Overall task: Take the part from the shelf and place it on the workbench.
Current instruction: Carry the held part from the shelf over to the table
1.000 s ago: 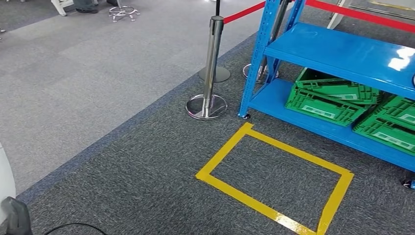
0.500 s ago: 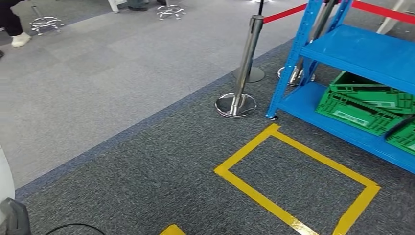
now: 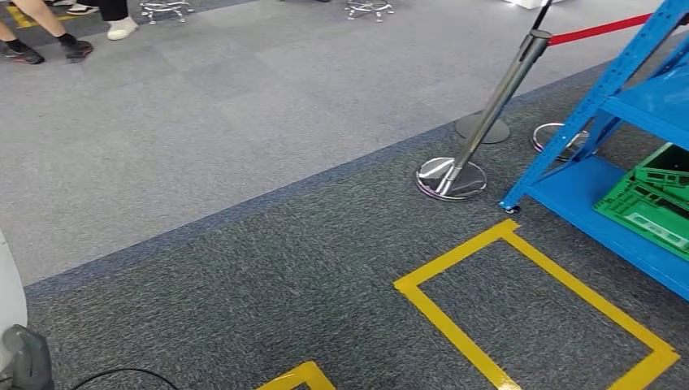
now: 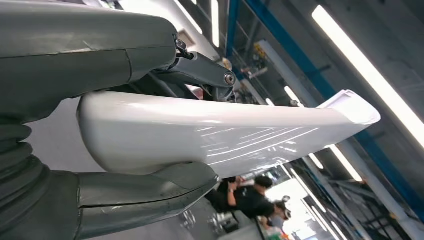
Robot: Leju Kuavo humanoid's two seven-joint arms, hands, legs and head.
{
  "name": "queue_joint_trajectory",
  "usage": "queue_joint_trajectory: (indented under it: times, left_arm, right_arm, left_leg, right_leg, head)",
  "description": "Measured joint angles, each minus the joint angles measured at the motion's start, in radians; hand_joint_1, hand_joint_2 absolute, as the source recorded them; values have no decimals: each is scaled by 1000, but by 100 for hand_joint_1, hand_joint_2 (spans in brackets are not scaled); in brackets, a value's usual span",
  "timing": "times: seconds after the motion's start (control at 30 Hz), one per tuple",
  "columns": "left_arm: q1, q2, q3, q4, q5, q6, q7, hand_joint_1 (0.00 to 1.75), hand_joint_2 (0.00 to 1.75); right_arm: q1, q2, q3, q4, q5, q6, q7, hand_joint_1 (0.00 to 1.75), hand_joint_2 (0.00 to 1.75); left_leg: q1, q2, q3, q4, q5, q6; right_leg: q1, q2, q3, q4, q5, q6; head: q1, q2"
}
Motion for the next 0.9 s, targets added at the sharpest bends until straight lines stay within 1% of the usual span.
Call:
queue_joint_trajectory:
  times: [0.03, 0.07, 0.1, 0.13, 0.17, 0.2, 0.23, 0.27, 0.3, 0.33, 0.37, 0.4, 0.43, 0.47, 0.5, 0.53, 0.57, 0.6, 0.63, 0.67, 0.7, 0.73, 0.77, 0.8, 0.83, 0.87, 0.9]
  left_arm:
    - [0, 0, 0, 0, -1, 0, 0, 175, 175]
    - [0, -1, 1, -1, -1, 0, 0, 175, 175]
    - [1, -1, 1, -1, -1, 0, 0, 175, 175]
    - [1, -2, 1, -3, -1, 0, 0, 175, 175]
    - [1, -3, 2, -5, -1, 0, 0, 175, 175]
    - [1, -4, 2, -7, -1, 0, 0, 175, 175]
    - [1, -5, 2, -10, 0, 0, 0, 175, 175]
    - [2, -6, 2, -13, 0, 0, 0, 175, 175]
    - [2, -7, 3, -16, 1, 0, 0, 175, 175]
    - [4, -8, 3, -19, 2, 0, 0, 175, 175]
    - [4, -8, 4, -22, 4, 0, 0, 175, 175]
    - [4, -8, 4, -25, 5, 0, 0, 175, 175]
    - [3, -9, 4, -27, 6, 0, 0, 175, 175]
    - [2, -8, 4, -28, 7, 0, 0, 175, 175]
    - [2, -8, 4, -28, 7, 0, 0, 175, 175]
    - [2, -8, 4, -28, 7, 0, 0, 175, 175]
    - [3, -8, 4, -28, 8, 0, 0, 175, 175]
    - [3, -8, 5, -28, 8, 0, 0, 175, 175]
    - [3, -9, 5, -29, 7, 0, 0, 175, 175]
    - [3, -9, 5, -30, 7, 0, 0, 175, 175]
    - [2, -9, 5, -32, 6, 0, 0, 175, 175]
    - [2, -9, 5, -33, 5, 0, 0, 175, 175]
    - [2, -9, 5, -35, 4, 0, 0, 175, 175]
    - [3, -10, 5, -37, 4, 0, 0, 175, 175]
    - [4, -10, 5, -39, 3, 0, 0, 175, 175]
    - [5, -12, 6, -42, 2, 0, 0, 175, 175]
    - [4, -13, 6, -45, 2, 0, 0, 175, 175]
  right_arm:
    - [3, 0, 1, 0, 1, 0, 0, 0, 175]
    - [6, 0, 2, 0, 2, 0, 0, 0, 175]
    - [8, 0, 3, 0, 2, 1, 0, 0, 175]
    - [8, 0, 4, 0, 3, 1, 0, 0, 175]
    - [8, 0, 4, 1, 3, 1, 0, 0, 175]
    - [8, 0, 5, 1, 4, 1, -1, 0, 175]
    - [7, 0, 5, 1, 5, 0, -1, 0, 175]
    - [7, -1, 5, 1, 6, 0, -2, 0, 175]
    - [7, -1, 6, 1, 7, 0, -3, 0, 175]
    - [6, -1, 6, 1, 9, 0, -3, 0, 175]
    - [6, -1, 6, 1, 10, 0, -4, 0, 175]
    - [7, -1, 6, 1, 11, 0, -4, 0, 175]
    - [8, -1, 7, 1, 12, 0, -5, 0, 175]
    - [10, -1, 8, 1, 13, -1, -5, 0, 175]
    - [11, -1, 9, 2, 13, -1, -5, 0, 175]
    - [11, -1, 10, 2, 14, -1, -5, 0, 175]
    - [11, -1, 10, 2, 15, -1, -4, 0, 175]
    - [10, -1, 11, 2, 16, -1, -4, 0, 175]
    - [8, 0, 11, 2, 16, -1, -4, 0, 175]
    - [8, -1, 12, 2, 17, -1, -4, 0, 175]
    - [8, -1, 12, 2, 18, -1, -4, 0, 175]
    - [8, -1, 12, 2, 19, -2, -4, 0, 175]
    - [8, -1, 12, 2, 19, -2, -4, 0, 175]
    - [6, -1, 13, 2, 20, -2, -4, 0, 175]
    - [3, -1, 13, 1, 20, -2, -4, 0, 175]
    - [0, -1, 15, 1, 21, -3, -5, 0, 175]
    - [-2, 0, 16, 1, 23, -4, -5, 0, 175]
  left_leg:
    - [-4, -14, 0, 1, 0, 2]
    - [-6, -28, 1, 2, 0, 3]
    - [-8, -43, 3, 4, 0, 3]
    - [-9, -57, 5, 6, -1, 3]
    - [-10, -69, 4, 9, -3, 2]
    - [-11, -81, 0, 14, -4, 0]
    - [-10, -92, -6, 19, -4, -4]
    - [-8, -104, -14, 21, -2, -10]
    - [-6, -116, -20, 22, 2, -16]
    - [-5, -116, -25, 24, 2, -22]
    - [-6, -98, -32, 35, -6, -28]
    - [-6, -71, -46, 66, -25, -34]
    - [-5, -38, -68, 115, -54, -39]
    - [-2, -16, -99, 179, -85, -46]
    - [3, -8, -130, 243, -111, -52]
    - [7, -5, -151, 285, -121, -56]
    - [12, -3, -157, 295, -113, -60]
    - [16, 2, -143, 266, -87, -62]
    - [18, 14, -112, 205, -51, -63]
    - [17, 38, -77, 137, -23, -63]
    - [15, 59, -48, 79, -5, -58]
    - [11, 74, -30, 42, 2, -51]
    - [6, 78, -26, 29, -2, -43]
    - [3, 68, -28, 26, -1, -33]
    - [3, 57, -28, 22, 2, -26]
    - [3, 46, -27, 18, 6, -18]
    - [4, 36, -26, 13, 10, -10]
  right_leg:
    - [1, 4, -29, 44, -1, -2]
    - [2, 6, -42, 49, 18, -4]
    - [2, 11, -36, 15, 56, -7]
    - [3, 22, -16, -48, 101, -10]
    - [2, 46, 5, -108, 134, -12]
    - [0, 69, 26, -161, 152, -13]
    - [0, 85, 39, -191, 155, -13]
    - [0, 92, 45, -201, 148, -13]
    - [0, 82, 51, -211, 147, -15]
    - [-1, 69, 54, -213, 149, -19]
    - [-2, 56, 56, -218, 153, -24]
    - [-3, 41, 57, -222, 156, -29]
    - [-3, 26, 59, -224, 157, -33]
    - [-2, 10, 59, -224, 156, -35]
    - [-1, -6, 59, -224, 155, -36]
    - [-1, -22, 60, -224, 153, -37]
    - [-1, -37, 60, -224, 152, -36]
    - [-1, -51, 61, -224, 151, -34]
    - [-2, -63, 63, -224, 148, -31]
    - [-1, -75, 67, -224, 145, -27]
    - [1, -86, 69, -223, 141, -20]
    - [2, -96, 71, -223, 137, -14]
    - [4, -107, 74, -223, 135, -9]
    - [3, -118, 79, -225, 134, -4]
    - [0, -122, 83, -226, 132, 1]
    - [-2, -108, 82, -219, 123, 5]
    - [-5, -83, 73, -196, 106, 8]
  head:
    - [0, 0]
    - [0, 0]
    - [0, 0]
    - [0, 0]
    - [0, 0]
    - [-1, 0]
    - [-1, 0]
    - [-1, 0]
    - [-1, 0]
    - [-1, 0]
    - [-3, 0]
    - [-5, 0]
    - [-6, 0]
    - [-7, 0]
    - [-8, 0]
    - [-7, 0]
    - [-8, 0]
    - [-8, 0]
    - [-8, 0]
    - [-8, 0]
    - [-7, 0]
    - [-6, 0]
    - [-6, 0]
    - [-5, 0]
    - [-6, 0]
    - [-5, 0]
    - [-2, 0]
